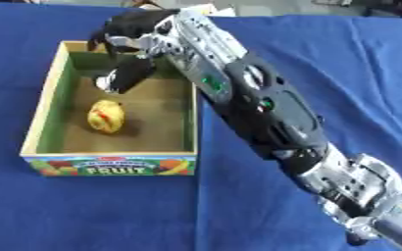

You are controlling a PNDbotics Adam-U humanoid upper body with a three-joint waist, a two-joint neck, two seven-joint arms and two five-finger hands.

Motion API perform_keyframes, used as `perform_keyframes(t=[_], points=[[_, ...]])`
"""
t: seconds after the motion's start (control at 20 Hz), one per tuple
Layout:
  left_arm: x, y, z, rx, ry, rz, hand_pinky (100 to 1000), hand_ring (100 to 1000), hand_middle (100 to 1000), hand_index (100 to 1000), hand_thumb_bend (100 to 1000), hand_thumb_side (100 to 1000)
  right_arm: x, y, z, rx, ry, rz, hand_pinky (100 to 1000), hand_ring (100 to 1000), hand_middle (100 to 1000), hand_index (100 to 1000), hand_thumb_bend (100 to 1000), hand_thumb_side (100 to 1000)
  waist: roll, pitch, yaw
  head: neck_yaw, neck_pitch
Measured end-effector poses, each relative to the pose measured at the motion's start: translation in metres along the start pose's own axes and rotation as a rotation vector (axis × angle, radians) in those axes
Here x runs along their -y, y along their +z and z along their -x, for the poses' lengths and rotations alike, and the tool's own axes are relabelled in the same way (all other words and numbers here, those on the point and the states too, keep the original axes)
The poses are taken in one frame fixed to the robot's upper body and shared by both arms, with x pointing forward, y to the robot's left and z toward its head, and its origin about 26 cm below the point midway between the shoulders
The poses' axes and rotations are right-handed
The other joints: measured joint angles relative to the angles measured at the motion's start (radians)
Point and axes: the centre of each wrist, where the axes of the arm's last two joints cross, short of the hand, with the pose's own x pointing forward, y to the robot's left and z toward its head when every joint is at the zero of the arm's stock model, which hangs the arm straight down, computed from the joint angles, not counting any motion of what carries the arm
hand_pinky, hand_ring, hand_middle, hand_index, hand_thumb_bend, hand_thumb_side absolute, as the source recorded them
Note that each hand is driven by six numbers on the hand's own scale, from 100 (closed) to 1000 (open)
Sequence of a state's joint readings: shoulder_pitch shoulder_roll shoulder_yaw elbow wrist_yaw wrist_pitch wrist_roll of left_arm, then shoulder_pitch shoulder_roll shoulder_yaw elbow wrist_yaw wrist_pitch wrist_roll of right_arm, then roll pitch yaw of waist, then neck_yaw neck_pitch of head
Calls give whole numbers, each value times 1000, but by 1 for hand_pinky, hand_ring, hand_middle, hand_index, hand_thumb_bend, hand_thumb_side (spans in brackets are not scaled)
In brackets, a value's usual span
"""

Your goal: Pick up objects on the table and place them in the box.

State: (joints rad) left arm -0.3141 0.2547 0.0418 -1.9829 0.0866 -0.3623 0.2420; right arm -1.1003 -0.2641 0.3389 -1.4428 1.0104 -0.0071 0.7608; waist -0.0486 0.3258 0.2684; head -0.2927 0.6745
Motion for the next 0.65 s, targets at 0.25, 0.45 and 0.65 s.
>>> perform_keyframes(t=[0.25,0.45,0.65], points=[[-1,2,0,-6,-3,-7,590,806,831,858,100,1000,42,52,9,-28,-35,252,734,666,559,878,100,770,8,0,-10,15,0],[-2,2,0,-7,-8,-14,589,807,831,858,100,1000,61,94,15,-110,-117,486,712,617,555,862,100,744,20,-1,-21,30,0],[-5,4,1,-12,-22,-24,588,807,831,858,100,1000,62,133,20,-199,-206,713,723,627,589,863,100,765,27,-5,-44,47,0]])
